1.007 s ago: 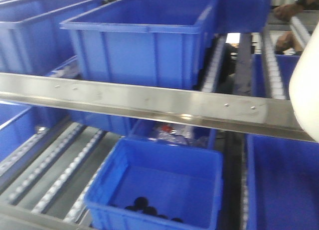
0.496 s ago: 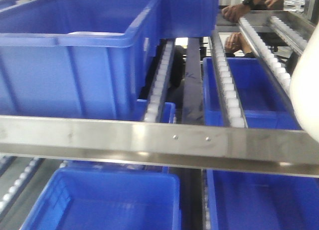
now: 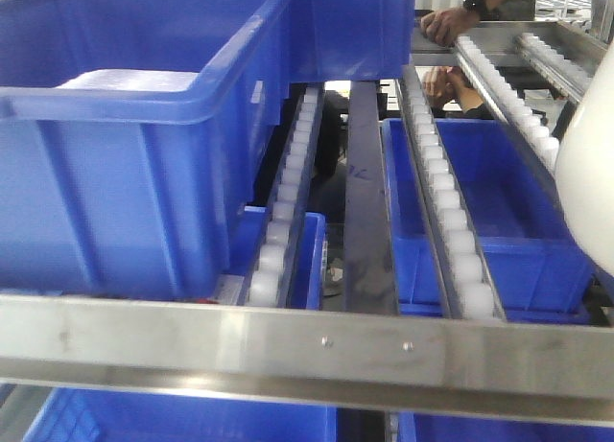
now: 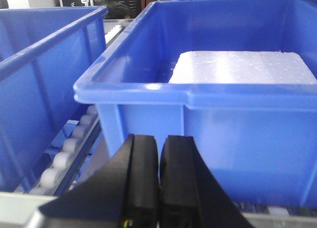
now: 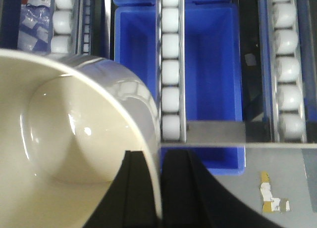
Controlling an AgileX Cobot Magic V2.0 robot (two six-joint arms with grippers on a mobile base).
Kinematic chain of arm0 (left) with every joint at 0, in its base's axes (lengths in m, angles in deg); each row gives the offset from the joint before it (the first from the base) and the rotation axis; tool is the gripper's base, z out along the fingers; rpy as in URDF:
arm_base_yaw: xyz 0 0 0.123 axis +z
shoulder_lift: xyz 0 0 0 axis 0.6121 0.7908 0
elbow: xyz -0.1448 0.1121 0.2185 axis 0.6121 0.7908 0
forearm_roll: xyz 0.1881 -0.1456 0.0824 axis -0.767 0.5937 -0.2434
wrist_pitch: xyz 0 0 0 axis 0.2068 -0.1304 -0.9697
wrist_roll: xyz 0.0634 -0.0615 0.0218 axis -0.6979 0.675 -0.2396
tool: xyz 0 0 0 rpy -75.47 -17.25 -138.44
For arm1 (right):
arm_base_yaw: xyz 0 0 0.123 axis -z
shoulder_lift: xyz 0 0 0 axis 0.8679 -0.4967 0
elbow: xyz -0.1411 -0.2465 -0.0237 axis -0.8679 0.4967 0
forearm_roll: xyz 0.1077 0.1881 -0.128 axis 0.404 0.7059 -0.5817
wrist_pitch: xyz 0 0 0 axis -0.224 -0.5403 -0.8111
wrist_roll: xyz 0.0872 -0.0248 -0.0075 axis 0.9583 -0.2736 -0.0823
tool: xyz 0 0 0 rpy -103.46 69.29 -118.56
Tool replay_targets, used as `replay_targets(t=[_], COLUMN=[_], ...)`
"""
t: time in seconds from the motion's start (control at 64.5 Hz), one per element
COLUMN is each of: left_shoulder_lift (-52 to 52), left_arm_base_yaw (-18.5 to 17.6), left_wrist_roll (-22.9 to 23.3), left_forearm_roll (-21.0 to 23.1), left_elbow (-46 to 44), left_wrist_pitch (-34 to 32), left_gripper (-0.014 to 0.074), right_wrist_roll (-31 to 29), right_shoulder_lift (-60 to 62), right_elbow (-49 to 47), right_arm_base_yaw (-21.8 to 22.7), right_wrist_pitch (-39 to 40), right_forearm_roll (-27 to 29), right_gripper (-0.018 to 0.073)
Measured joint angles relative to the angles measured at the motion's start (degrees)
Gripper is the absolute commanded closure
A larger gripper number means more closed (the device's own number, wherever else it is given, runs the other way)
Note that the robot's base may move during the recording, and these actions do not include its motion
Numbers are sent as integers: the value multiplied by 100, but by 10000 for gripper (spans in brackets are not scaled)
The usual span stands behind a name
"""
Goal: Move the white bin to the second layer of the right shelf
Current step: 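Approach the roller shelf and bring the held bin over it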
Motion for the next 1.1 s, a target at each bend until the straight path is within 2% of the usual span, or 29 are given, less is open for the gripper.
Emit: replay_targets(t=[0.682,1.1], left_shoulder_lift=[0,0], left_arm_base_yaw=[0,0], left_wrist_roll=[0,0], left_forearm_roll=[0,0], left_elbow=[0,0], left_wrist_pitch=[0,-11], left_gripper=[512,512], right_wrist_roll=[0,0], right_shoulder_lift=[-28,-1204], right_elbow=[0,117], right_arm_base_yaw=[0,0], right_wrist_pitch=[-45,-151], right_forearm_roll=[0,122], right_gripper=[482,480])
